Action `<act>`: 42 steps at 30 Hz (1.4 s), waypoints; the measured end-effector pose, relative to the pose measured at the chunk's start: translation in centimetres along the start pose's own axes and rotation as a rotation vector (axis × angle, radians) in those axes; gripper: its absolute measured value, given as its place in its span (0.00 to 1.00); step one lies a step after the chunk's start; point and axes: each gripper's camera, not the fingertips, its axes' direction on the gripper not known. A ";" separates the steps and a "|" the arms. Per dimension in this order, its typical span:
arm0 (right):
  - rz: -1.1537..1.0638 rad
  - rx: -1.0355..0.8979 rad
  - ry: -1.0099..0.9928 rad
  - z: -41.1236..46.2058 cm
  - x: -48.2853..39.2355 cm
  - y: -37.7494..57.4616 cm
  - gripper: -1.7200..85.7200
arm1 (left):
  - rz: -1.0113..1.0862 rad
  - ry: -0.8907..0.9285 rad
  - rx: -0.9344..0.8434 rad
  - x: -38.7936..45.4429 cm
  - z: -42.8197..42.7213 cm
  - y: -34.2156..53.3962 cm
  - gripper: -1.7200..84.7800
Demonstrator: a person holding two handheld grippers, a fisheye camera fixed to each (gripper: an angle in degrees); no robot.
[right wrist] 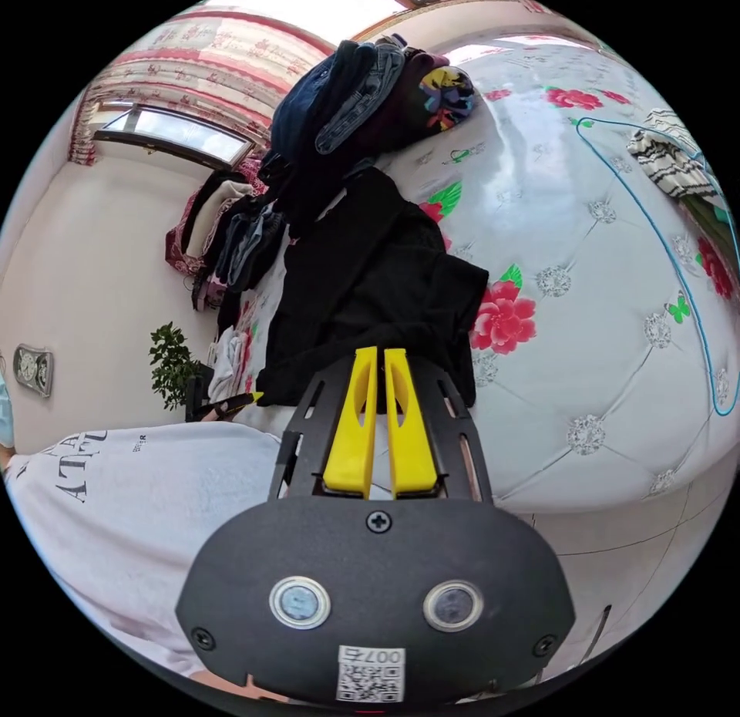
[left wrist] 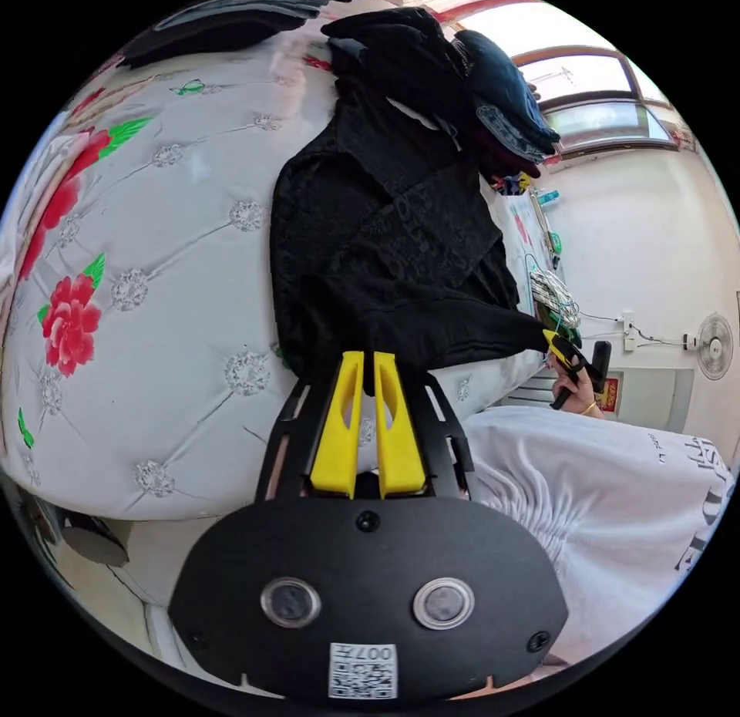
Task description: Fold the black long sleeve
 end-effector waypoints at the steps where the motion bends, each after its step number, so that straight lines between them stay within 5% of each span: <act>1: -0.007 0.007 0.000 -0.4 -0.3 -0.2 0.02 | 0.024 0.041 -0.004 -0.3 -0.7 -0.2 0.02; 5: -0.004 0.059 -0.079 -2.2 -1.0 -0.9 0.02 | 0.183 0.340 -0.059 -1.1 -4.1 -0.9 0.01; 8: -0.006 0.090 -0.117 -3.1 -1.6 -2.2 0.02 | 0.276 0.387 -0.033 -1.5 -6.9 -2.7 0.02; 13: -0.032 0.132 -0.127 -2.3 -2.7 -7.6 0.02 | 0.054 0.475 0.222 -5.3 -8.6 -9.2 0.03; 18: -0.075 0.130 0.086 1.6 -4.8 -12.9 0.03 | -0.179 0.297 0.335 -6.5 -5.9 -13.3 0.08; 26: 0.000 0.000 0.287 3.5 -1.2 -5.9 0.05 | -0.235 0.025 0.200 -6.9 -4.6 -6.5 0.09; 42: 0.058 -0.137 0.218 6.8 0.7 -6.6 0.04 | -0.199 0.070 0.109 -4.3 -0.3 -6.2 0.03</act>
